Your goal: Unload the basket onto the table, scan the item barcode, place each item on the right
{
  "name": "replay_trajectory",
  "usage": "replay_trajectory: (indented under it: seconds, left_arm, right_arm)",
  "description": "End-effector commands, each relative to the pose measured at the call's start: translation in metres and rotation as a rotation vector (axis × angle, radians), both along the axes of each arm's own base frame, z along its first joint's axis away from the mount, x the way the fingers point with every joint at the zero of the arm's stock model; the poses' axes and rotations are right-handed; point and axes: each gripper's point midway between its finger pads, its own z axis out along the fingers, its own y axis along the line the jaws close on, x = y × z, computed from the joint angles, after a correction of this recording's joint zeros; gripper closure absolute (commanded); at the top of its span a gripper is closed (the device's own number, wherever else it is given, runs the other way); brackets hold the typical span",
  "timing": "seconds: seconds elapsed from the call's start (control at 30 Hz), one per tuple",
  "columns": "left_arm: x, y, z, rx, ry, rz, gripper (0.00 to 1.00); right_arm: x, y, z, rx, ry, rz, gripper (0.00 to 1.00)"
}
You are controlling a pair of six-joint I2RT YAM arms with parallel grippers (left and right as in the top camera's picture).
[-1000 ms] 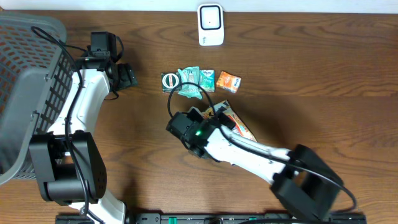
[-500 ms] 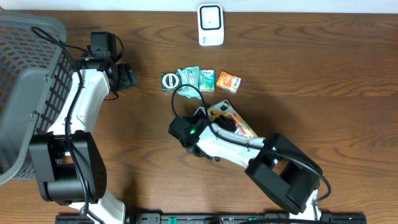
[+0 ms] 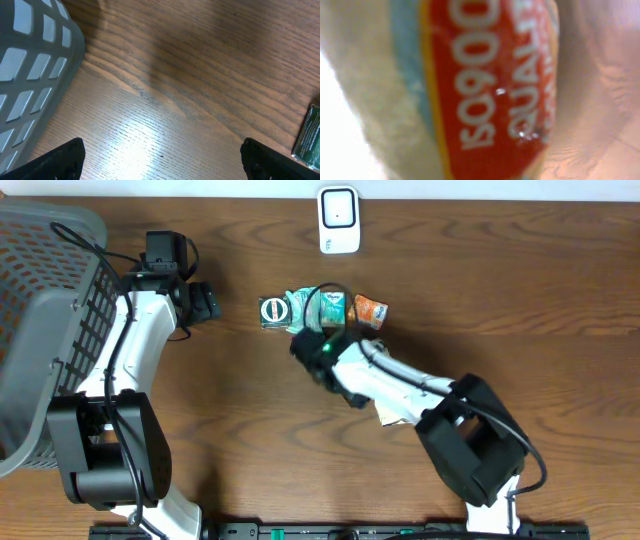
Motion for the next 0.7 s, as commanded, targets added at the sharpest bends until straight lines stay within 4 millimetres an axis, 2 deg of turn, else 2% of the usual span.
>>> replay_trajectory:
  seconds: [0.0,0.13,0.27,0.4,0.5,0.67]
  left_arm:
    - [-0.002,0.001,-0.002,0.01,0.01,-0.013,0.02]
    - [-0.002,0.001,-0.002,0.01,0.01,-0.013,0.03]
    - [-0.002,0.001,-0.002,0.01,0.01,-0.013,0.02]
    - [-0.002,0.001,-0.002,0.01,0.01,-0.013,0.02]
    - [-0.002,0.001,-0.002,0.01,0.01,-0.013,0.02]
    - [-0.002,0.001,-0.002,0.01,0.009,-0.013,0.02]
  right_arm:
    - [-0.005,0.035,0.02,0.279,0.141,0.019,0.99]
    - [-0.011,0.062,0.056,0.571,0.247,0.103,0.99]
    - [-0.016,0.074,0.095,0.865,0.325,0.169,0.99]
    - [-0.023,0.079,0.124,1.128,0.416,0.267,0.99]
    - [-0.021,0.07,0.126,1.231,0.438,0.277,0.99]
    - [-0.02,0.053,0.11,1.354,0.482,0.165,0.99]
